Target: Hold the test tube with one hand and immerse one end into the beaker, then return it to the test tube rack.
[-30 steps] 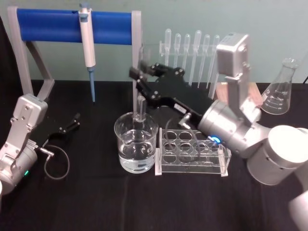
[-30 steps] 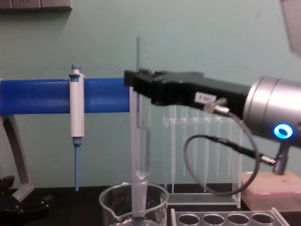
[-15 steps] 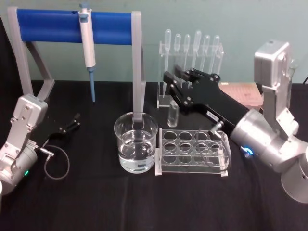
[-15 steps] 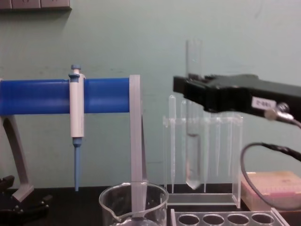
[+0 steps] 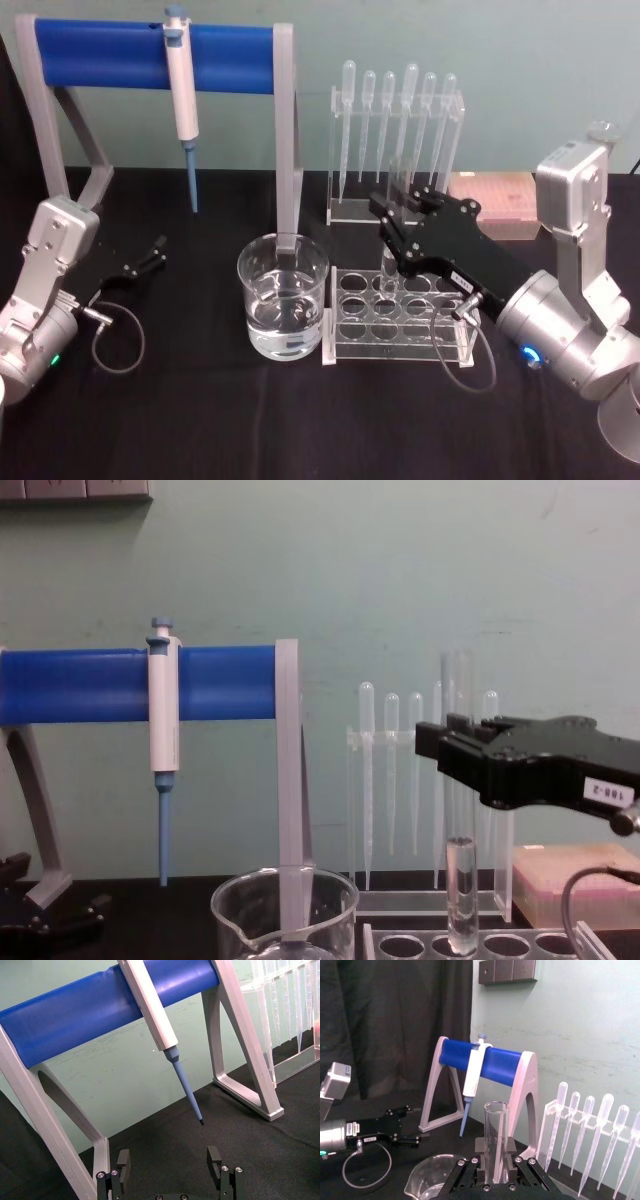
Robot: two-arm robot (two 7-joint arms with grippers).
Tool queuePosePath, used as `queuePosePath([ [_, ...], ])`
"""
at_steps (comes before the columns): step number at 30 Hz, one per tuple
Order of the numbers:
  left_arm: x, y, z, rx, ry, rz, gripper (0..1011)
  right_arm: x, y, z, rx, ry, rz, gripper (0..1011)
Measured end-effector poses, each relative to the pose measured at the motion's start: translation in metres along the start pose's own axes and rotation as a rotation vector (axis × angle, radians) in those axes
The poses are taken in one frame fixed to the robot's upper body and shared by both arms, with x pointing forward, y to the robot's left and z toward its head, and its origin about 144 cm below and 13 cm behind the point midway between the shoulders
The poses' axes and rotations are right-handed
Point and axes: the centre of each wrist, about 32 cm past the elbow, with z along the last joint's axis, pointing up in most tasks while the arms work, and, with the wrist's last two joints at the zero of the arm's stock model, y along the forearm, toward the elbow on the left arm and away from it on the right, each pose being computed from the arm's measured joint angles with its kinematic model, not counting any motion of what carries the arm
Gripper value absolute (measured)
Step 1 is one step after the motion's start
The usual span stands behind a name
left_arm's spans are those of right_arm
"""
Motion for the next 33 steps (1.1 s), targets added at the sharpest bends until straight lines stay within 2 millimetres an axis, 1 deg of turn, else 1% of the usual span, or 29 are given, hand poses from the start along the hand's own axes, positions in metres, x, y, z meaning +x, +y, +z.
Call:
queuePosePath([
  [14, 0.000, 0.000, 0.000, 0.000, 0.000, 0.000, 1000, -0.001, -0.005, -0.024, 0.007, 0.005, -0.020, 225],
  [33, 0.000, 0.000, 0.000, 0.000, 0.000, 0.000, 1000, -0.004, -0.006, -0.046, -0.007, 0.052, -0.026, 224],
])
